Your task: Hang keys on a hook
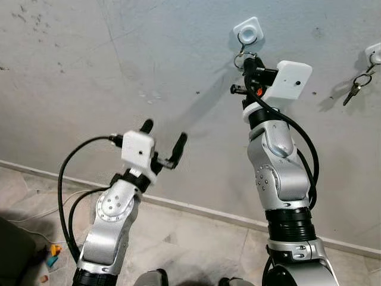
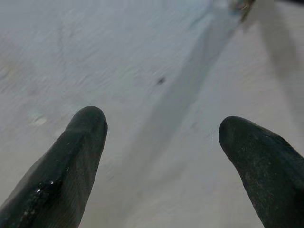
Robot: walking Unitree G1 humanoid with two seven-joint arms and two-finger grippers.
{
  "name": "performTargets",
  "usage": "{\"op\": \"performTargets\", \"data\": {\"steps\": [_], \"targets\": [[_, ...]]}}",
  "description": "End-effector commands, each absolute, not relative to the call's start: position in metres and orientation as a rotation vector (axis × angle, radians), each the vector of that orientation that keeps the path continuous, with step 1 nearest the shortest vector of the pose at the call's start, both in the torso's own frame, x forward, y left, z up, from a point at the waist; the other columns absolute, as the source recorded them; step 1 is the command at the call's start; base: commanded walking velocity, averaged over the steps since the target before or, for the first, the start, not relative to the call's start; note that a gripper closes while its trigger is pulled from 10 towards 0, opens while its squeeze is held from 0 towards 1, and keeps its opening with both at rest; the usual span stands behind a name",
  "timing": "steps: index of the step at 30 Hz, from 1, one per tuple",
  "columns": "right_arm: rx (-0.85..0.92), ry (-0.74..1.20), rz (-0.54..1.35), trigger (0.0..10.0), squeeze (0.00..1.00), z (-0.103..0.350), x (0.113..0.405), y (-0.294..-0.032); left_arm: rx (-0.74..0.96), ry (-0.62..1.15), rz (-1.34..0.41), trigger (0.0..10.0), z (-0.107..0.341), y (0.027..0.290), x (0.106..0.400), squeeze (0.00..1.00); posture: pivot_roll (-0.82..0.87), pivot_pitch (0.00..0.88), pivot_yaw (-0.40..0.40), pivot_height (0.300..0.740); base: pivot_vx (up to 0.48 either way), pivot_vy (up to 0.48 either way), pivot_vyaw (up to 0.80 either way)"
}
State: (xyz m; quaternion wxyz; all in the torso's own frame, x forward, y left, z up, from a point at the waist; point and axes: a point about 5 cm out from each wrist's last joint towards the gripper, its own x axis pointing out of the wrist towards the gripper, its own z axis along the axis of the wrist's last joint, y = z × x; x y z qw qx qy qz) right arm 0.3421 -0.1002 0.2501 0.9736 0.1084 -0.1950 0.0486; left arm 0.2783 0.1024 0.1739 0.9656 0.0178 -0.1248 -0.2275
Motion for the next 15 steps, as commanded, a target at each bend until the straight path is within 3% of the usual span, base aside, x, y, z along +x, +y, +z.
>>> {"op": "performTargets", "data": {"steps": [1,15], "targets": [[0.236,-0.247,0.017,10.0,0.00,0.220,0.348,-0.116,0.036,-0.271,-0.491,10.0,0.180,0.099,0.275,0.00,0.08,0.160,0.057,0.740,0.000,0.000,0.00],[0.291,-0.156,0.050,10.0,0.00,0.202,0.347,-0.109,0.062,-0.321,-0.588,10.0,0.199,0.086,0.273,0.00,0.08,0.158,0.052,0.740,0.000,0.000,0.00]]}}
